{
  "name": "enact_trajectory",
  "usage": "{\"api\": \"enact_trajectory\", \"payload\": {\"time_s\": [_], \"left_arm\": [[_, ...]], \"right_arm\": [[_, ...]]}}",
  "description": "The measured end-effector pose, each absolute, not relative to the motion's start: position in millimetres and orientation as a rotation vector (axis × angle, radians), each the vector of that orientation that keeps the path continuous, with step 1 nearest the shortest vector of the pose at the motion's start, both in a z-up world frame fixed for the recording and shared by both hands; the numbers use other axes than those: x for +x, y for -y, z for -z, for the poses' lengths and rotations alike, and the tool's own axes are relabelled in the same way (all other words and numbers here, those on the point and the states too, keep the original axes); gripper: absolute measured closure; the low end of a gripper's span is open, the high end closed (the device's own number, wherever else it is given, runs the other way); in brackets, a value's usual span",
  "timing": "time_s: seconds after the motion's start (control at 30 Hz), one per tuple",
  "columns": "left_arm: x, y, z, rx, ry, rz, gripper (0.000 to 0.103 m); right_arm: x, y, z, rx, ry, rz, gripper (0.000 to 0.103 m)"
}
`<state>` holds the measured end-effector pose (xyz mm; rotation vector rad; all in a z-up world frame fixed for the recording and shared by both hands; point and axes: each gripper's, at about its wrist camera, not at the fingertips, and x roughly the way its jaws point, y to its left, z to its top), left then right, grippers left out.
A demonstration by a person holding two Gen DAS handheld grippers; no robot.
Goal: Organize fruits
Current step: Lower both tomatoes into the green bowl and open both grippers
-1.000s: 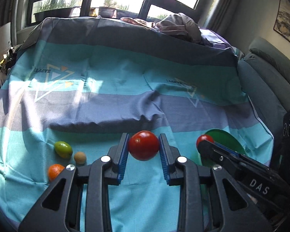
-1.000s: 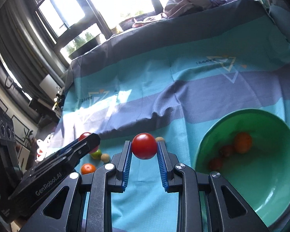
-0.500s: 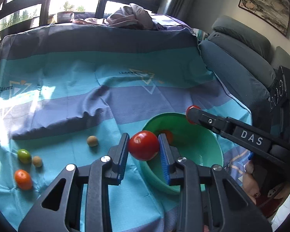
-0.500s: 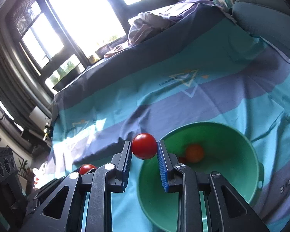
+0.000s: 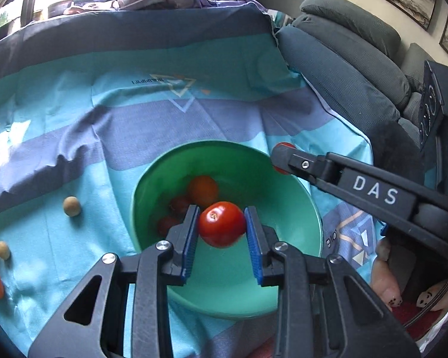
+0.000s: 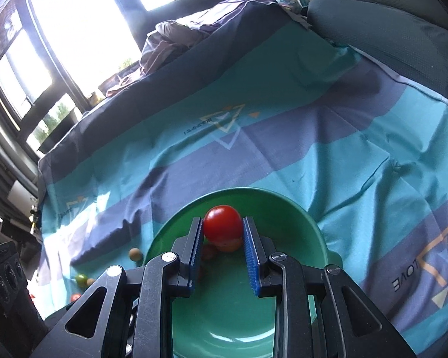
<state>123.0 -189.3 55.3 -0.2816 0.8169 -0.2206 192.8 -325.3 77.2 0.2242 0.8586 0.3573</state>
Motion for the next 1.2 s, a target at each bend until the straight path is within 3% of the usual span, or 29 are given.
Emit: {"api": "enact_trajectory", "payload": {"time_s": [1.2], "left_arm": [[149.6, 210.6, -22.7, -0.281, -0.957, 0.227, 0.073]], "right_arm": [[215.1, 325.9, -41.5, 0.125, -1.023, -0.240, 0.074]]}}
